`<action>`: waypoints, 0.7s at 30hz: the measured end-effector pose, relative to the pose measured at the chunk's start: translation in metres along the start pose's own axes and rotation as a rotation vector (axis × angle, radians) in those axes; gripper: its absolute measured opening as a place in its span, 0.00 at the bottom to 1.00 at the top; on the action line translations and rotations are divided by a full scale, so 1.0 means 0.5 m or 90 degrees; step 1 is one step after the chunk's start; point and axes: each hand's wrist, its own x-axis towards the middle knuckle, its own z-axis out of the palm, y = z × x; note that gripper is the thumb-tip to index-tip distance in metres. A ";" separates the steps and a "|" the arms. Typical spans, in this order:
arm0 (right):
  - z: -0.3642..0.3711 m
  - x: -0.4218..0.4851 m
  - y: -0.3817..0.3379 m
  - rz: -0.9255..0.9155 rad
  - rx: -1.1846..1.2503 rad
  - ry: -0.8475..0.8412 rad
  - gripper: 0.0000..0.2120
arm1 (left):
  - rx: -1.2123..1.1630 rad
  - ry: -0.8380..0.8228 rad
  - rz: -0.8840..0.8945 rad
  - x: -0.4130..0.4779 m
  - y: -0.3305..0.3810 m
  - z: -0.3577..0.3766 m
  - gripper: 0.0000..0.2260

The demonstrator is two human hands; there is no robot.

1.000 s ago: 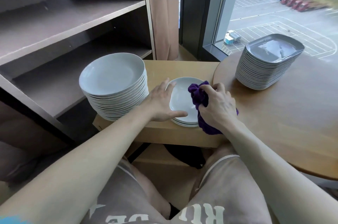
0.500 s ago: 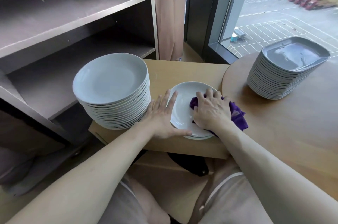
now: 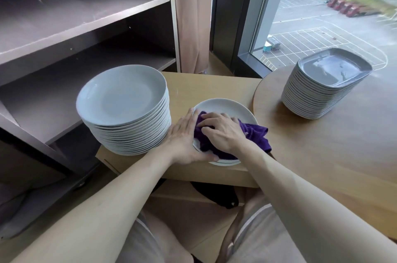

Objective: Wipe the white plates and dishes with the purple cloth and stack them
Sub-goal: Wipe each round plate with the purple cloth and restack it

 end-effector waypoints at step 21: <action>-0.067 -0.055 0.096 0.091 -0.351 0.097 0.18 | 0.274 0.064 0.026 0.003 0.009 0.002 0.60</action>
